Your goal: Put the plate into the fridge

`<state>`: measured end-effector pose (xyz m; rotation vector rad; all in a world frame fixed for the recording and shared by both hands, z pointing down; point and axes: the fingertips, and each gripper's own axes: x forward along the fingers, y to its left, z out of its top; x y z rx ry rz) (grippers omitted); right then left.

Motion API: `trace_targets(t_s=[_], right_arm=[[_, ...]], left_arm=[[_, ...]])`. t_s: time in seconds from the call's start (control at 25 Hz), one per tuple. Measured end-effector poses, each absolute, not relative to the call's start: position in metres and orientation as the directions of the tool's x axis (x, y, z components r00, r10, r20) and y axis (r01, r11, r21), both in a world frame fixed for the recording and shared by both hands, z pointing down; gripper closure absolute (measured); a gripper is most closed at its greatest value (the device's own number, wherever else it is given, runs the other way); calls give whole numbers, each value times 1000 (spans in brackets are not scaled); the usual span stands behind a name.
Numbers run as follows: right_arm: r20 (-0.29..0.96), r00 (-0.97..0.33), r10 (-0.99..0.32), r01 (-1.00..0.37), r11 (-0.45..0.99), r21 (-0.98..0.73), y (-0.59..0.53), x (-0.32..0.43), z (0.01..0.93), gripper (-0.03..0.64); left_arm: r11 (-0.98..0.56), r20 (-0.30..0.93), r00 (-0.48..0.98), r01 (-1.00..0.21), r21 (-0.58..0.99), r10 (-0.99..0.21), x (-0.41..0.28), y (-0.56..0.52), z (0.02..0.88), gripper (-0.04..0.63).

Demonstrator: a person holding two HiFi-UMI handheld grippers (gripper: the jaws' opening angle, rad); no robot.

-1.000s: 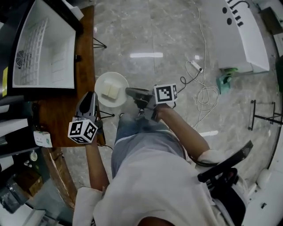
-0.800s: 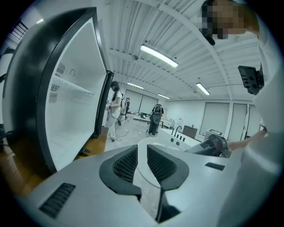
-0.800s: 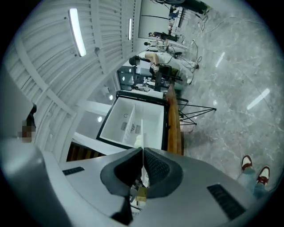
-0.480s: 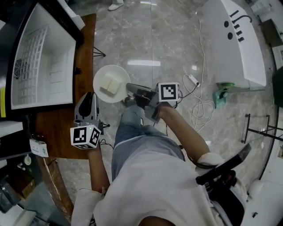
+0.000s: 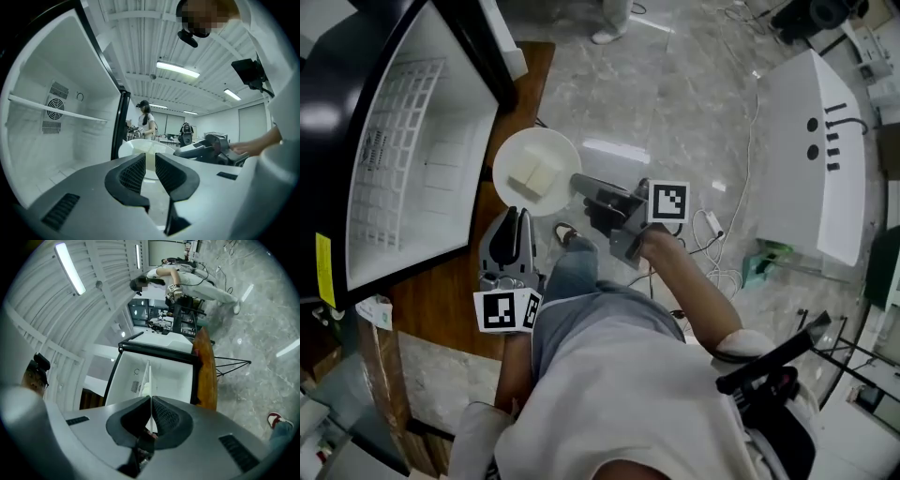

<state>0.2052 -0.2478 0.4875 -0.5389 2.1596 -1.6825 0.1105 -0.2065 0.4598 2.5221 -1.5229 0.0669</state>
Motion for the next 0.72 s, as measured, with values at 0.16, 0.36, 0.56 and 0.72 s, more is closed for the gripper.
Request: trace_targets(t_s=[0.16,0.36,0.56,0.72], right_arm=[[-82,-911,-405,-26,254,-967,-300,171,459,595],[-128,-947,-294,41,286,-957,-333,116,433,595],[-149,-977,-155,104,263,-959,-351,51,418,595],[-178,-980,-88,155,226,-962,-350,30,401,595]], left_arm=[[-383,101,393,-918,107,-914,98,-247,436,520],[-298,51,305,-949,106,-951,60,-271,412,520],[-104,-2,104,-988,111,-995,4,-279,392,520],[-21,-15,20,-996,84,-1000,2,-271,377,520]])
